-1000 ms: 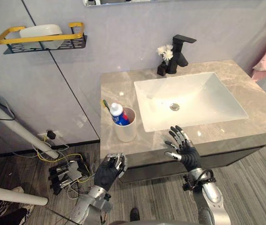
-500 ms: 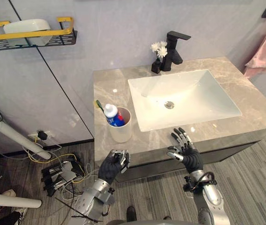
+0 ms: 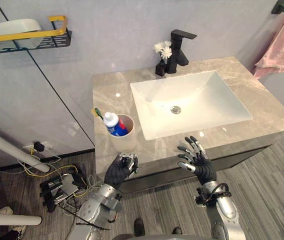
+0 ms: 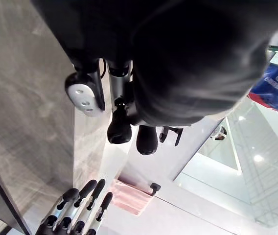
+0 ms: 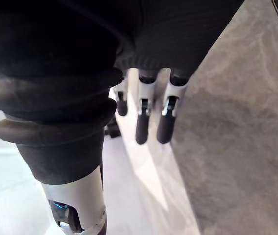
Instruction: Organize washtable
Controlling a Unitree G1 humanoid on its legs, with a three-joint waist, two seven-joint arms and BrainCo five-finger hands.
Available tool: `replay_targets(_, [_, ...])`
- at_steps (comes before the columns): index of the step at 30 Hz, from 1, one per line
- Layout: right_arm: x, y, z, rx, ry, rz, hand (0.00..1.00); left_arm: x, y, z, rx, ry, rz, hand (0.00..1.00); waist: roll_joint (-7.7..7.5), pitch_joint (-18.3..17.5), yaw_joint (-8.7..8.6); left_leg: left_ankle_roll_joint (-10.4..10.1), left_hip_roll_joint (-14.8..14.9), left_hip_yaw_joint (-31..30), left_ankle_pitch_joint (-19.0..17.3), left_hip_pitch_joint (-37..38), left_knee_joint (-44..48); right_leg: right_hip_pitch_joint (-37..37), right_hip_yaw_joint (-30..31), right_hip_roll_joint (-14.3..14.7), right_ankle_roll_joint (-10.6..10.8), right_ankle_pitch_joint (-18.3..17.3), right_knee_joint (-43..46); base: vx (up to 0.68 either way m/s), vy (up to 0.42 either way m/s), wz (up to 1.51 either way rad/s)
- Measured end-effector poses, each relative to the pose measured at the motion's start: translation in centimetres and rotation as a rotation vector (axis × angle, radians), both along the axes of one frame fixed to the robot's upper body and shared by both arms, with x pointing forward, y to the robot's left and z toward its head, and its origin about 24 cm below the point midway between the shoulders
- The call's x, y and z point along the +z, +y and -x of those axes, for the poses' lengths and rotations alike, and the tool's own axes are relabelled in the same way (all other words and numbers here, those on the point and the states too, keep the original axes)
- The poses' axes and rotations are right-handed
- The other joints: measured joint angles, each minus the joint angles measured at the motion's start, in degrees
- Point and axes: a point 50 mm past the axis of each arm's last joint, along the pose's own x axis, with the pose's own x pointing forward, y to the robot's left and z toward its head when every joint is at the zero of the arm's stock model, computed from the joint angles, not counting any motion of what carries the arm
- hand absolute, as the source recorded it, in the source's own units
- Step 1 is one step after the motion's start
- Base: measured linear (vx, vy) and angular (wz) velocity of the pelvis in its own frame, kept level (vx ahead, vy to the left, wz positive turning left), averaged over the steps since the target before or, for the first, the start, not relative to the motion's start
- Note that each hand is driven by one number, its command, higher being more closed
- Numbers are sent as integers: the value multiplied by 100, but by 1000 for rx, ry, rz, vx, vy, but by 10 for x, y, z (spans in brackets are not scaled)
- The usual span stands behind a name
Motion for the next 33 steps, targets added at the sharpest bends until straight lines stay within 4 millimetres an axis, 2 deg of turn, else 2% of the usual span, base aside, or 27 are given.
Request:
replay_targets(7, [0,0,0,7,0,0,0,8,-1,-5,-6,-40,0,100,-1,3,-1,11,-1,2,-7,3,0,1,4,0,0,-1,-1,0,0,0])
replay_targets(16, [-1,0,1,16,2,0,0,8,8,-5,12,-43,-30,100,-4,7,-3,-4,-1,16,-24,9,0,1,12,-1,0,-1,0,0,0,0])
replay_targets(33, [-9,0,3,16,41,-1,0,8,7,-7,9,-48,-70,100,-51,54,-8,15,1,162,-79,25,0,-42,146,-3,1,0,-6,1,-3,-4])
